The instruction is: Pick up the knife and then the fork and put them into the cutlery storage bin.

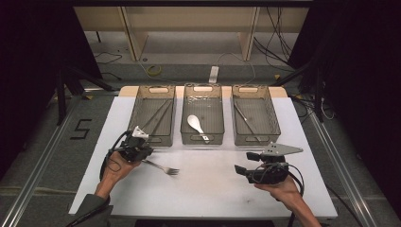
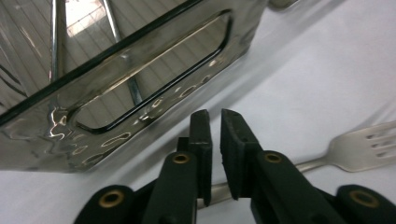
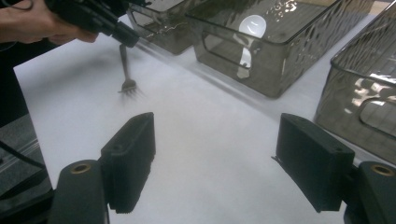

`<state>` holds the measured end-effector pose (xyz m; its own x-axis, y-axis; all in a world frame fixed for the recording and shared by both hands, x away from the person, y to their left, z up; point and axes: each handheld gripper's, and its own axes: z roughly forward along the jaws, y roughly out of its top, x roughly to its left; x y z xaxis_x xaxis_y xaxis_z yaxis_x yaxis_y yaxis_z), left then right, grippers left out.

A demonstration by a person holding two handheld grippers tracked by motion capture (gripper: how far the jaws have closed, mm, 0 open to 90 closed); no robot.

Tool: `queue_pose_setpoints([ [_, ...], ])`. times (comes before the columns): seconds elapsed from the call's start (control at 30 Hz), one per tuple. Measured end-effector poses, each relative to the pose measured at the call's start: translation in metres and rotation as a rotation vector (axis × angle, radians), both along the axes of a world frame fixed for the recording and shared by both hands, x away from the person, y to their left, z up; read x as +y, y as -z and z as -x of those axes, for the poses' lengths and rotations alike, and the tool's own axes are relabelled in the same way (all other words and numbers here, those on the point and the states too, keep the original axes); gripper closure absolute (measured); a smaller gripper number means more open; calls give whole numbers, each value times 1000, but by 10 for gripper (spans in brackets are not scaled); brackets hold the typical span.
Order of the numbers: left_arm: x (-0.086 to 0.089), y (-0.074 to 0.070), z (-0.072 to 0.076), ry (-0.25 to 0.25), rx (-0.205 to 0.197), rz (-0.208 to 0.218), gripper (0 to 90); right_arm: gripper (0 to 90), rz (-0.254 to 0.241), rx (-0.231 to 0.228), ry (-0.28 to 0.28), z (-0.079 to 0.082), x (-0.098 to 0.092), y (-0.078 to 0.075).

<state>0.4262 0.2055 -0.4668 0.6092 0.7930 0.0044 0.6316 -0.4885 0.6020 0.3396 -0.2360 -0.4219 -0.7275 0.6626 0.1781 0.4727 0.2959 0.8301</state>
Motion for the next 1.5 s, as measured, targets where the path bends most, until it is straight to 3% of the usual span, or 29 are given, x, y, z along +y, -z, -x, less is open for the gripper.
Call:
queue_pose_setpoints([
  [0.3,8,9,-7,-6,48,-55,888,292,25,8,-24,10,2,4],
  [0.53,9,9,-5,-19,78,-49,888,292,28,6,-30,12,2,5],
  [0.7,13,6,-1,-31,137,-52,888,292,32,11,-37,13,2,5],
  [0.8,11,3,7,-26,170,-97,888,292,39,9,-38,14,2,6],
  [1.1,-2,-3,31,40,293,-195,888,292,47,13,-45,15,2,7],
  [1.33,-9,-5,45,91,378,-197,888,292,54,16,-54,16,3,7],
  [1.5,-17,-5,51,138,406,-205,888,292,52,17,-54,16,3,7],
])
